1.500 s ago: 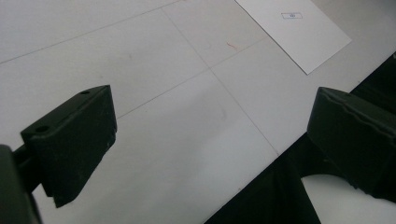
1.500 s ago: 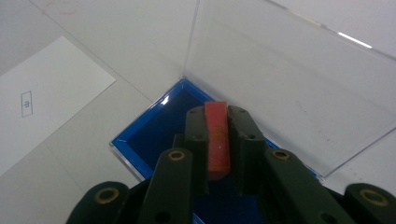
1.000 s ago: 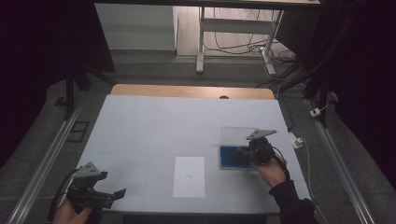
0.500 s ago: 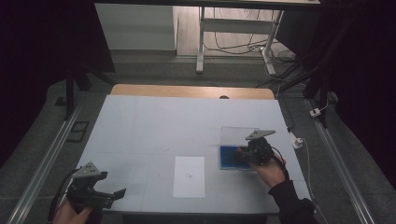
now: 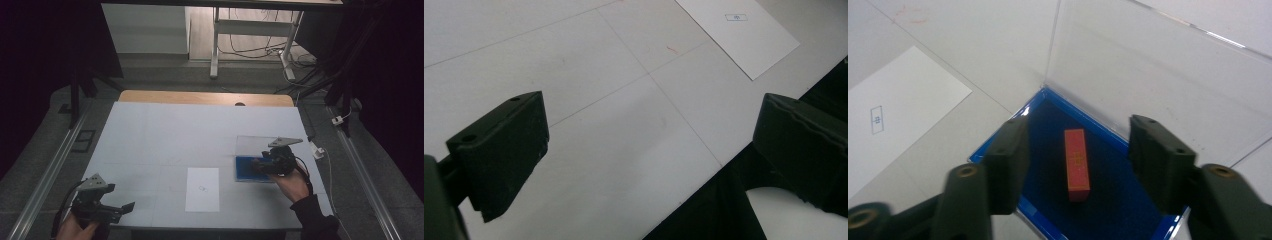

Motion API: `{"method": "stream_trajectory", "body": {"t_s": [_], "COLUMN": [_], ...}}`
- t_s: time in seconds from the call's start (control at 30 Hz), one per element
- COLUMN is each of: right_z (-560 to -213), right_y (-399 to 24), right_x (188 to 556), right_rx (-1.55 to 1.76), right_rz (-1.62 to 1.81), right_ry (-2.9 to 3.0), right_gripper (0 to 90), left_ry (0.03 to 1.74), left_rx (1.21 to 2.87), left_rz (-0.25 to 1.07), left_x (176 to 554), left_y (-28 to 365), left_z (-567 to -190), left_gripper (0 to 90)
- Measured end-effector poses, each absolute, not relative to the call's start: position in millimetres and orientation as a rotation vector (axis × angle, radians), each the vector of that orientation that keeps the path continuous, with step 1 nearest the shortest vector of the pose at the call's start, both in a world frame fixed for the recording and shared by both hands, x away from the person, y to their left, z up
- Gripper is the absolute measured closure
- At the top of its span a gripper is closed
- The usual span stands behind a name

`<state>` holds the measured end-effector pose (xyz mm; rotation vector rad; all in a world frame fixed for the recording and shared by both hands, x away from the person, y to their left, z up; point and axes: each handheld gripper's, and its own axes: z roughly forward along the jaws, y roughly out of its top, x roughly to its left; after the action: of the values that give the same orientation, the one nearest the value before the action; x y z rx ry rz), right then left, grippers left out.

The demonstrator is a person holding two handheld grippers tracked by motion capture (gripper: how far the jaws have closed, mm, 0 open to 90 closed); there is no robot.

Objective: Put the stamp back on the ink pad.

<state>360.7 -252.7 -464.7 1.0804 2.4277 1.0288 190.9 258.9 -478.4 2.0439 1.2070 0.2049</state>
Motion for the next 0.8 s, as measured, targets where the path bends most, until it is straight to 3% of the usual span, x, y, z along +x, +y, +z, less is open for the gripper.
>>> {"method": "stream_trajectory", "body": {"t_s": [0.3, 0.8], "right_z": [-461.9, -451.9], "right_y": [-250.2, -258.0], "right_x": [354.6, 325.7], "right_rx": [1.130, 1.097], "right_rz": [1.052, 1.095], "right_ry": [2.409, 2.362], "right_gripper": [4.4, 0.0], "left_ry": [1.208, 1.212], "left_rx": [2.044, 2.039], "left_rz": [0.204, 0.203], "left_x": [191.0, 190.8], "left_y": [258.9, 259.5], "left_z": [-478.4, -478.6], "left_gripper": [2.0, 2.0]}}
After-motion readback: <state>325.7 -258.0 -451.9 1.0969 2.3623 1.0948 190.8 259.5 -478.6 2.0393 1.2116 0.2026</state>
